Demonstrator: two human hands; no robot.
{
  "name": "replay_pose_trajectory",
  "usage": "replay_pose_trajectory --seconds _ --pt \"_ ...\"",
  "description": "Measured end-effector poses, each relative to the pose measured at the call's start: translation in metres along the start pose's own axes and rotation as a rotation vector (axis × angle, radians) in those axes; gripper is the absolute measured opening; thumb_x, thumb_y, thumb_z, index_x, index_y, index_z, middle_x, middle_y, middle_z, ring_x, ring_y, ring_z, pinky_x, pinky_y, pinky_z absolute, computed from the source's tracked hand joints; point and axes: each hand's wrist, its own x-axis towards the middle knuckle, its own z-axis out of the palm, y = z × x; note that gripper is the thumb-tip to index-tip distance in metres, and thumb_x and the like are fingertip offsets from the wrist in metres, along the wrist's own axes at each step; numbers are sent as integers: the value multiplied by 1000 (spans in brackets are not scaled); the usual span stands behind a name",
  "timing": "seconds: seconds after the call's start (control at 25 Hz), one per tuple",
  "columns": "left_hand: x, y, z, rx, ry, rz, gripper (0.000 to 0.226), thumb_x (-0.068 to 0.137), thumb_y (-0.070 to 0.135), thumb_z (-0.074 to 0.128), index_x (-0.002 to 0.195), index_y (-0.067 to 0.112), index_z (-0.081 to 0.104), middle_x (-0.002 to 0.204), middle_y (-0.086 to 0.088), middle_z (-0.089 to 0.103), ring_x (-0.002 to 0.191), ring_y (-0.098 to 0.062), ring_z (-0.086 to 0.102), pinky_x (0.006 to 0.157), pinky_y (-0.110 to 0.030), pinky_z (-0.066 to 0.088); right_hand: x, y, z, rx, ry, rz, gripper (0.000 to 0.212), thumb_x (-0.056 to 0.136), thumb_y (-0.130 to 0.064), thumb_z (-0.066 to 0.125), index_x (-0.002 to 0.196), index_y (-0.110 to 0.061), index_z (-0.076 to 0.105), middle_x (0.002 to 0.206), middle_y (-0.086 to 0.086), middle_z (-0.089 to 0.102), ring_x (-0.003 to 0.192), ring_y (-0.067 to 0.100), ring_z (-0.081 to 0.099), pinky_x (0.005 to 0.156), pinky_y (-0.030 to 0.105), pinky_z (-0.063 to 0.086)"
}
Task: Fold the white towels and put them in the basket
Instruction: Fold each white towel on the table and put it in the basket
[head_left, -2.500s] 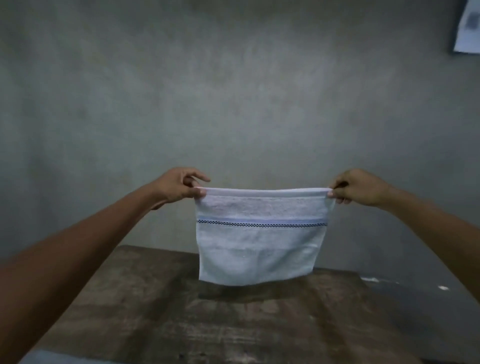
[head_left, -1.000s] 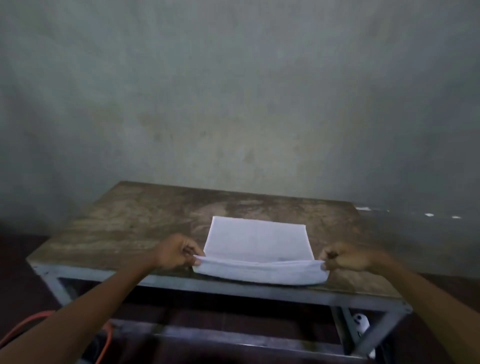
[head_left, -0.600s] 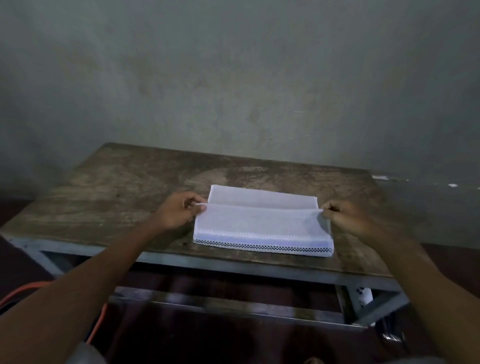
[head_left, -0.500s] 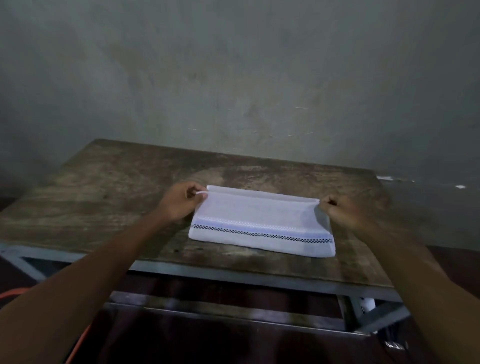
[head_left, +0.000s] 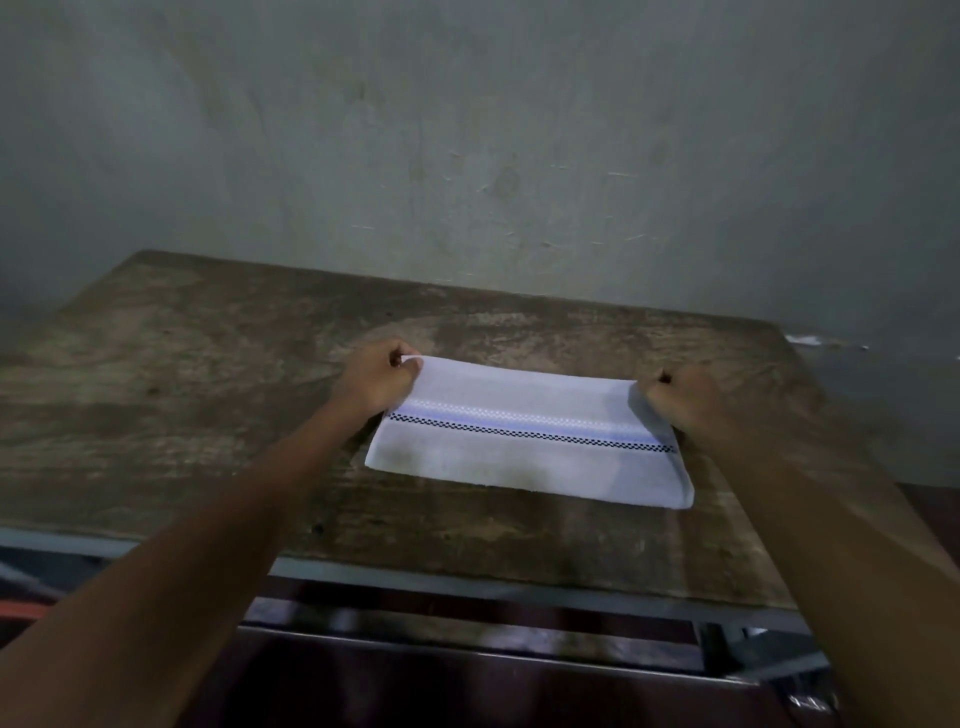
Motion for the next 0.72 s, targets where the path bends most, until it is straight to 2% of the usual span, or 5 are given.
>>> replay_pose_trajectory --seconds 0.12,0.24,0.48,0.56,0.72 --pt "2 -2 1 87 6 39 13 92 19 52 88 13 63 96 -5 65 85 -22 59 73 -27 44 -5 -1 -4 -19 -87 -127 16 88 -8 49 82 -10 64 81 10 63 76 27 54 68 26 35" --pt "5 -1 -6 132 -44 87 13 92 15 55 98 9 64 104 -8 64 93 -26 59 77 -29 43 -9 3 -9 -110 -252 -271 37 93 -9 44 128 -11 57 109 20 65 75 19 54 64 24 35" --pt "14 14 -25 483 -258 156 22 90 18 59 101 -1 63 101 -16 62 96 -31 57 76 -29 39 -4 3 -26 -257 -300 -350 16 91 -10 53 96 -5 67 93 14 65 75 20 55 61 28 41" --pt "15 23 -37 438 -195 226 18 87 15 62 98 1 65 101 -15 66 94 -29 60 75 -28 40 -6 -5 -40 -209 -292 -359 10 90 -10 55 90 -8 65 86 10 62 73 18 53 55 24 37" --pt "8 63 -80 111 134 346 11 80 8 68 91 7 71 87 -6 70 78 -14 59 63 -12 41 -7 -22 -81 82 -28 -419 11 85 -3 59 85 -14 61 77 4 59 76 19 54 62 25 36"
